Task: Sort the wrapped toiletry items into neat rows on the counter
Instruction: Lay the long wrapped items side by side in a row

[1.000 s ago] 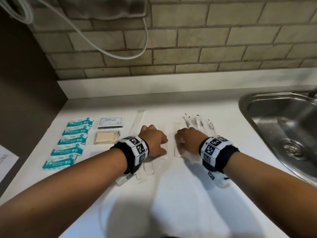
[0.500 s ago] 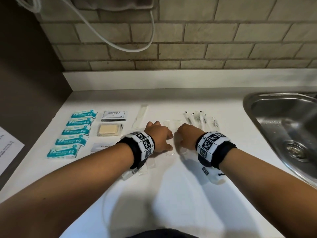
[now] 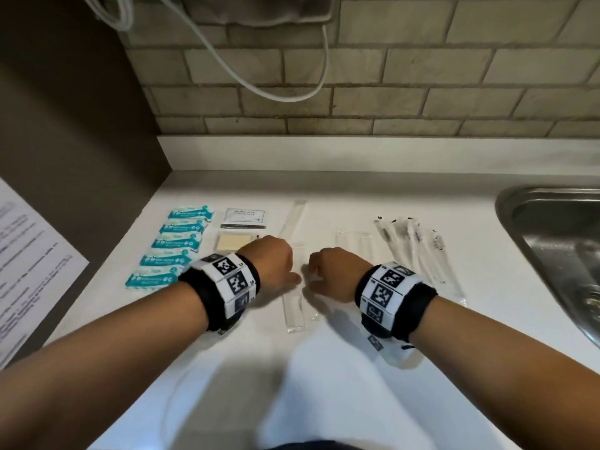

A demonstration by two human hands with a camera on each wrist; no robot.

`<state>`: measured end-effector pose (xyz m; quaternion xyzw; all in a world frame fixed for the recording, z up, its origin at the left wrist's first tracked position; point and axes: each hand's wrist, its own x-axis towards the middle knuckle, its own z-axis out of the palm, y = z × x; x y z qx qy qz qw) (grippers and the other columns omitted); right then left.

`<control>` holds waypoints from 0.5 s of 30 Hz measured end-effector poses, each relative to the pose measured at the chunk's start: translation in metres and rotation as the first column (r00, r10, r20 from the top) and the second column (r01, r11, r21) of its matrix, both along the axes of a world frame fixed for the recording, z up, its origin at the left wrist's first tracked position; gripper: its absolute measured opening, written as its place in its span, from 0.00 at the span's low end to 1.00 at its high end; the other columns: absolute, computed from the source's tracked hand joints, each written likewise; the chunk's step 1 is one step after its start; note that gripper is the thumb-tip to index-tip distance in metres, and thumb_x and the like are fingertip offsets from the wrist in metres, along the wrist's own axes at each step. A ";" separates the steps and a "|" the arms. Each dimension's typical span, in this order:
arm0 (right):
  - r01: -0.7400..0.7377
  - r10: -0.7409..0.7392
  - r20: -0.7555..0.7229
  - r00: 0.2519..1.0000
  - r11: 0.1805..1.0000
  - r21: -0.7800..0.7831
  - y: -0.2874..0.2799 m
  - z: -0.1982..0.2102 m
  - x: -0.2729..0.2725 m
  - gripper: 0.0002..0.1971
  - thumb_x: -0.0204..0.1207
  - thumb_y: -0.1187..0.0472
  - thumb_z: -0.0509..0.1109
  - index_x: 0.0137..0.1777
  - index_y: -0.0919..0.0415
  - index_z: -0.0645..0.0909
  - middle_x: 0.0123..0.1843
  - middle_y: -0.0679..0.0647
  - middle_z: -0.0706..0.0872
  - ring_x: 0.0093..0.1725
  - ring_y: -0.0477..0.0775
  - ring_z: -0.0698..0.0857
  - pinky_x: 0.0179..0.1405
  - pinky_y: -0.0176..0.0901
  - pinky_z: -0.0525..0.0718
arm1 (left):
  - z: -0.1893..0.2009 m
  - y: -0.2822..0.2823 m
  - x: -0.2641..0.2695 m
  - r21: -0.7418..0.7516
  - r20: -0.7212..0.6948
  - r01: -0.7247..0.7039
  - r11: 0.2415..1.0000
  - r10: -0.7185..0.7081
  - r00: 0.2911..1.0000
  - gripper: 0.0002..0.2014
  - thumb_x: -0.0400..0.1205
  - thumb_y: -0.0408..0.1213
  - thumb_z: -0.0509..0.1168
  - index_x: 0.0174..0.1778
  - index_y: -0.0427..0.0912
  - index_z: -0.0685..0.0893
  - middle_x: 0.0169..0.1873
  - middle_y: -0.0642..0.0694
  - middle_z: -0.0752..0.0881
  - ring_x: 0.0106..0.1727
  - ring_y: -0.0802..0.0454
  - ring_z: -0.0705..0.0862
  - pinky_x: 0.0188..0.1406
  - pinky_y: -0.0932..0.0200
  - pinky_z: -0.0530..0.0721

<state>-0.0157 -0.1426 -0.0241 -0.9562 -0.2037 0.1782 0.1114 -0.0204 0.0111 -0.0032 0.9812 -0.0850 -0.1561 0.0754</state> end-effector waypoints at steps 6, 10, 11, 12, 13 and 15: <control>0.161 -0.163 -0.037 0.986 0.986 -0.047 0.020 -0.005 -0.006 0.13 0.78 0.56 0.67 0.33 0.59 0.76 0.31 0.52 0.79 0.35 0.55 0.82 0.30 0.39 0.76 | -0.020 -0.011 -0.013 0.029 0.009 -0.050 0.998 0.050 0.999 0.17 0.77 0.51 0.70 0.48 0.39 0.83 0.46 0.40 0.87 0.47 0.40 0.86 0.37 0.58 0.77; 0.244 -0.249 -0.110 0.962 0.968 -0.063 0.020 0.004 -0.004 0.16 0.65 0.58 0.81 0.31 0.59 0.74 0.32 0.52 0.79 0.38 0.56 0.83 0.32 0.40 0.78 | -0.018 -0.017 -0.009 -0.071 0.011 -0.138 0.988 0.139 0.990 0.15 0.72 0.49 0.75 0.42 0.40 0.83 0.42 0.42 0.88 0.40 0.42 0.86 0.33 0.57 0.80; 0.272 -0.277 -0.126 0.953 0.961 -0.052 0.021 0.005 -0.004 0.16 0.61 0.59 0.83 0.32 0.59 0.75 0.32 0.52 0.79 0.38 0.56 0.84 0.32 0.40 0.79 | -0.018 -0.018 -0.009 -0.085 0.012 -0.166 0.983 0.167 0.986 0.15 0.71 0.48 0.76 0.41 0.42 0.81 0.42 0.42 0.87 0.40 0.42 0.85 0.31 0.58 0.78; 0.301 -0.304 -0.139 0.943 0.953 -0.041 0.023 0.005 -0.005 0.16 0.60 0.60 0.84 0.33 0.60 0.76 0.33 0.52 0.81 0.39 0.55 0.85 0.32 0.40 0.80 | -0.019 -0.019 -0.009 -0.104 0.006 -0.196 0.975 0.198 0.980 0.15 0.71 0.46 0.76 0.43 0.42 0.81 0.44 0.41 0.87 0.42 0.42 0.85 0.32 0.58 0.78; 0.331 -0.331 -0.149 0.932 0.943 -0.024 0.024 0.004 -0.005 0.15 0.60 0.62 0.83 0.34 0.61 0.76 0.34 0.53 0.82 0.39 0.55 0.85 0.33 0.40 0.80 | -0.020 -0.020 -0.009 -0.131 -0.011 -0.228 0.965 0.228 0.974 0.16 0.71 0.44 0.76 0.48 0.41 0.81 0.48 0.41 0.87 0.46 0.41 0.86 0.36 0.57 0.80; 0.392 -0.384 -0.165 0.909 0.920 0.017 0.025 0.003 -0.004 0.13 0.65 0.64 0.80 0.35 0.61 0.75 0.41 0.56 0.84 0.40 0.55 0.84 0.36 0.40 0.80 | -0.024 -0.021 -0.006 -0.204 -0.056 -0.297 0.933 0.291 0.955 0.24 0.70 0.41 0.78 0.58 0.40 0.78 0.54 0.41 0.85 0.53 0.41 0.85 0.43 0.56 0.82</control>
